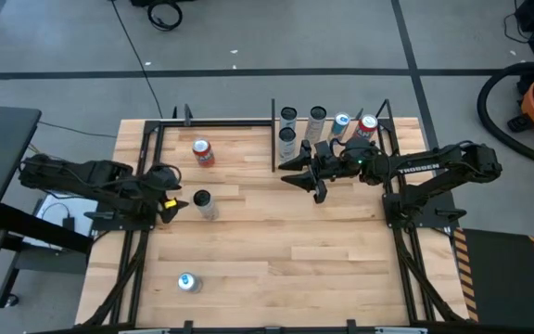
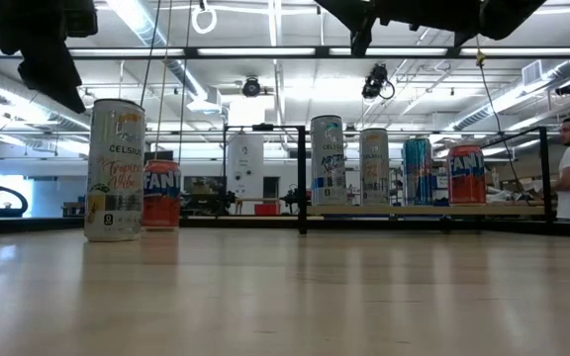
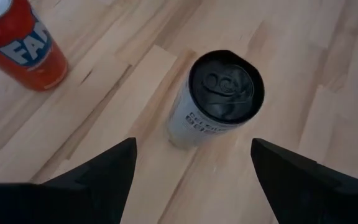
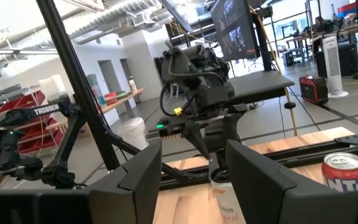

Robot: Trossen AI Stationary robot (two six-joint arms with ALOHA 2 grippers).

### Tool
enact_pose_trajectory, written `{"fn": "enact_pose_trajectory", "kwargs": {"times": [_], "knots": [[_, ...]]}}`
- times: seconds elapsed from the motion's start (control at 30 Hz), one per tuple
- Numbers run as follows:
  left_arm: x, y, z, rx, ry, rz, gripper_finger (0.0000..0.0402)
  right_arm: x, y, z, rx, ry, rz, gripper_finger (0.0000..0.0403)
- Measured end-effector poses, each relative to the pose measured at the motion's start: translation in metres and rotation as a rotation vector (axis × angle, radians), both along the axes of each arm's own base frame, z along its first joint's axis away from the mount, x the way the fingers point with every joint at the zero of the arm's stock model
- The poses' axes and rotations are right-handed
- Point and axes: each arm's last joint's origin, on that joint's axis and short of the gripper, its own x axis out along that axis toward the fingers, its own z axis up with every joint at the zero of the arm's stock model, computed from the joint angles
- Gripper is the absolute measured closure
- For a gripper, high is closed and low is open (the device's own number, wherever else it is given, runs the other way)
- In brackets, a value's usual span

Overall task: Place canned beverage on shelf
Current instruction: Put the white yellow soda can on the shelf aligned with the other yellow white soda can

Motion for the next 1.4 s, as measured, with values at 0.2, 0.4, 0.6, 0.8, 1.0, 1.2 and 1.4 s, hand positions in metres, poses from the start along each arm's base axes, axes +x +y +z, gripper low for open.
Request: {"fn": "enact_pose_trajectory", "kwargs": {"times": [0.2, 0.4, 0.6, 0.8, 1.0, 1.2, 1.4], "knots": [[0.009, -0.007, -0.004, -0.007, 0.034, -0.009, 0.0083, 0.000, 0.000, 0.000, 0.000, 0.000, 0.000, 0.0215], [0.019, -0.014, -0.012, 0.027, 0.100, -0.023, 0.0083, 0.000, 0.000, 0.000, 0.000, 0.000, 0.000, 0.0215], [0.027, -0.017, -0.018, 0.043, 0.152, -0.027, 0.0083, 0.000, 0.000, 0.000, 0.000, 0.000, 0.000, 0.0215], [0.037, -0.020, -0.019, 0.049, 0.117, -0.012, 0.0083, 0.000, 0.000, 0.000, 0.000, 0.000, 0.000, 0.0215], [0.040, -0.020, -0.022, 0.056, 0.132, 0.034, 0.0083, 0.000, 0.000, 0.000, -0.011, 0.001, -0.002, 0.0215], [0.045, -0.021, -0.027, 0.068, 0.147, 0.075, 0.0083, 0.000, 0.001, -0.001, -0.029, 0.004, 0.029, 0.0215], [0.053, -0.023, -0.034, 0.080, 0.190, 0.095, 0.0083, 0.000, 0.003, -0.001, -0.032, 0.003, 0.051, 0.0215]]}}
